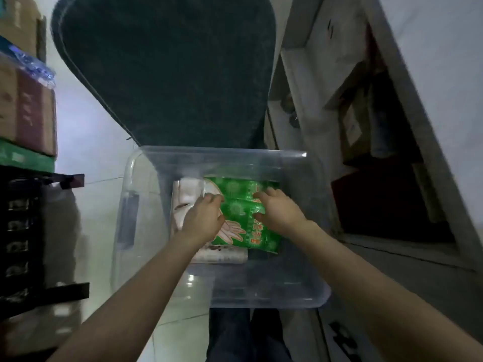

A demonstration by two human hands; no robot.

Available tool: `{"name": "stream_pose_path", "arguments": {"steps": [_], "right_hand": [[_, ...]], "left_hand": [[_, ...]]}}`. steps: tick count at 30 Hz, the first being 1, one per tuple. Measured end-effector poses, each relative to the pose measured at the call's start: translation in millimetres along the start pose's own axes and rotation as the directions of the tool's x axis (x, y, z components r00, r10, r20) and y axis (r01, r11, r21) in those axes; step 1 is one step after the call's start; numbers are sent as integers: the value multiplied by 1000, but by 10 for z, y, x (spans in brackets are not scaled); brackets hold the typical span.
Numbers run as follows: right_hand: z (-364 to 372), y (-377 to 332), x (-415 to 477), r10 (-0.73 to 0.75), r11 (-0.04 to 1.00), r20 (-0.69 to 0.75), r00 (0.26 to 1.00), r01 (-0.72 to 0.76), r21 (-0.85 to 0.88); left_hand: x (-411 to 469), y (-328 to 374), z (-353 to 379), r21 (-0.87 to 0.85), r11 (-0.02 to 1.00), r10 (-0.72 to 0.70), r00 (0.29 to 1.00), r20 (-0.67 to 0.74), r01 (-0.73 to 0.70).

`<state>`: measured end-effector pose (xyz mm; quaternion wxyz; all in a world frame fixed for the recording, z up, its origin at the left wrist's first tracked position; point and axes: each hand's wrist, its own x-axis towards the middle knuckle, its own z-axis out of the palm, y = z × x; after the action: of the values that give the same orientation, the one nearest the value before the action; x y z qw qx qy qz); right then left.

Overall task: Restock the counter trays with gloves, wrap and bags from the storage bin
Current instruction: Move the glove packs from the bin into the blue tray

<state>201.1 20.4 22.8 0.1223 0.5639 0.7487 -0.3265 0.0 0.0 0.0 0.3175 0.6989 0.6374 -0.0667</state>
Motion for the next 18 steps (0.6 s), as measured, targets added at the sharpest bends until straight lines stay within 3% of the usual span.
{"name": "stream_pose_path", "arguments": {"steps": [6, 11, 18], "right_hand": [[564, 130, 602, 66, 996, 78, 995, -61, -62], [761, 137, 732, 60, 998, 53, 997, -58, -37], [615, 145, 680, 53, 991, 144, 988, -70, 115]], "left_hand": [[561, -215, 429, 144, 989, 38, 999, 5, -39], [626, -284, 549, 228, 973, 58, 998, -34, -49], [709, -463, 278, -25, 982, 189, 982, -7, -189]]}}
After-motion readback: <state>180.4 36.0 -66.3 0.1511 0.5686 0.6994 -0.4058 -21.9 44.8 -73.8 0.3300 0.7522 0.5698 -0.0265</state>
